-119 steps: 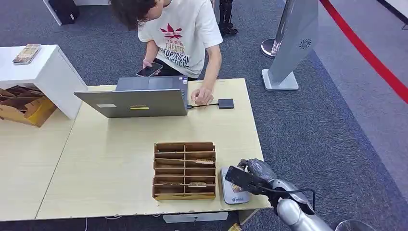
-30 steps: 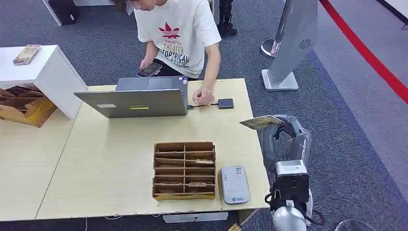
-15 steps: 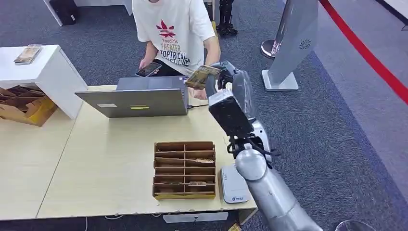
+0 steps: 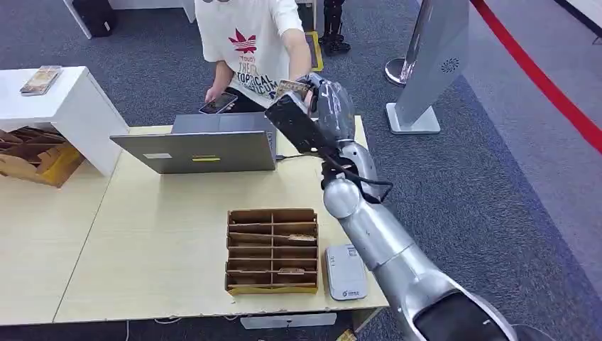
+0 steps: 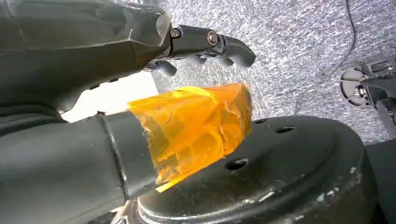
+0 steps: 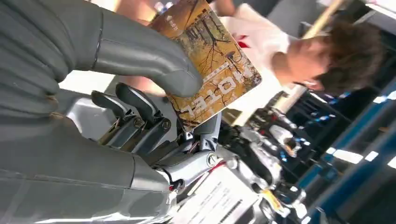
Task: Pass the card to the sensor for recognition and then transmit it.
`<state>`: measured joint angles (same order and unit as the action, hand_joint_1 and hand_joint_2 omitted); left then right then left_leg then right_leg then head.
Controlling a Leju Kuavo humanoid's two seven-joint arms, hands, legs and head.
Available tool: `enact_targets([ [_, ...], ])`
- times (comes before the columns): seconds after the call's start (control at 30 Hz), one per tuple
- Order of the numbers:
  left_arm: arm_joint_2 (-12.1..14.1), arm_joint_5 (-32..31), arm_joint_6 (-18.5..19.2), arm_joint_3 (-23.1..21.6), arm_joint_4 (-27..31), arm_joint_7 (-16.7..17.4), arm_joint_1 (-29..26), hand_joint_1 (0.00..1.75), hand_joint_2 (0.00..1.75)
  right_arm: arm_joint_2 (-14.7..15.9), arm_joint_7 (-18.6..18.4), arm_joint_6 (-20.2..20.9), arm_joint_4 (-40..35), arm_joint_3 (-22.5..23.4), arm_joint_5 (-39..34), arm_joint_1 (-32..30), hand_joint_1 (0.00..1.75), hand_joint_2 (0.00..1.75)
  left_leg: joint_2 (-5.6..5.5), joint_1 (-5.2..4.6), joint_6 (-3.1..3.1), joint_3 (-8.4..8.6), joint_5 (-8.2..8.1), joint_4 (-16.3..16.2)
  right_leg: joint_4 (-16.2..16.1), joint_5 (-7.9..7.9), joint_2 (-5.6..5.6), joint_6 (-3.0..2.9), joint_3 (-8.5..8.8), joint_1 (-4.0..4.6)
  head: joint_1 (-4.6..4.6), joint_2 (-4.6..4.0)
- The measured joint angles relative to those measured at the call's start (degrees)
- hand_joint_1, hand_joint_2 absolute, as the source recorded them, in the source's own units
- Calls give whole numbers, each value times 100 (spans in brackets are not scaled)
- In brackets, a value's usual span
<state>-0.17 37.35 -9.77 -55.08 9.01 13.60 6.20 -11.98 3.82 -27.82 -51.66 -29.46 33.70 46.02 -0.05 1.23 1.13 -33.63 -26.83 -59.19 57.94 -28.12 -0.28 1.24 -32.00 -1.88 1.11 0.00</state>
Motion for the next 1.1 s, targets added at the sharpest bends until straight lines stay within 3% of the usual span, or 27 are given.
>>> enact_targets([
  [0.2,-7,-17,11,-79,0,20,23,0,0,-96,-142,-39,794,66,129,284,175,175,0,0,0,0,0,0,0,0,0,0,-1,0,0,0],
  [0.23,-9,-15,18,-81,0,24,23,0,0,-109,-146,-35,886,79,135,303,0,175,0,0,0,0,0,-1,0,0,0,0,-1,0,-2,0],
  [0.3,-11,-2,33,-81,0,24,22,0,0,-129,-159,63,1061,94,118,333,0,175,-1,0,0,-2,0,-1,0,0,0,0,-1,0,0,0],
  [0.37,-11,42,48,-81,0,24,23,0,0,-166,-159,429,1184,149,-101,358,0,175,0,0,0,-1,0,0,0,0,2,0,-2,0,0,0],
  [0.4,-11,64,57,-81,0,24,23,0,0,-190,-131,602,1230,184,-232,362,0,0,0,0,0,-1,0,-1,0,0,2,0,-2,0,-2,0],
  [0.53,-11,153,79,-81,0,-19,20,0,0,-354,164,1400,1220,376,-1107,292,0,0,0,1,0,-1,0,0,0,0,3,0,-5,1,0,0],
  [0.7,-13,313,33,-79,0,-133,-12,0,0,-476,328,2224,608,407,-2255,-254,0,0,-1,3,1,-3,-1,1,0,-1,2,0,-6,3,-2,0],
  [0.73,-13,369,9,-76,0,-179,-26,0,0,-492,354,2383,422,400,-2529,-377,0,175,-1,3,1,-4,-2,1,-1,-2,2,1,-6,3,-2,0],
  [0.87,-15,614,-100,41,0,-395,-138,0,0,-464,350,3181,-567,180,-4063,-1183,0,175,1,3,0,-6,-4,1,-4,-5,2,0,-12,2,-2,0],
  [0.97,-15,752,-155,118,0,-479,-206,0,0,-290,356,3257,-1260,-145,-4750,-1738,0,175,1,3,-1,-12,-5,1,-6,-6,2,1,-17,2,0,0],
  [1.1,-22,914,-173,252,0,-509,-274,0,0,66,435,3222,-2014,-514,-5104,-2326,0,175,4,3,-1,-15,-5,1,-7,-6,4,1,-19,2,0,0],
])
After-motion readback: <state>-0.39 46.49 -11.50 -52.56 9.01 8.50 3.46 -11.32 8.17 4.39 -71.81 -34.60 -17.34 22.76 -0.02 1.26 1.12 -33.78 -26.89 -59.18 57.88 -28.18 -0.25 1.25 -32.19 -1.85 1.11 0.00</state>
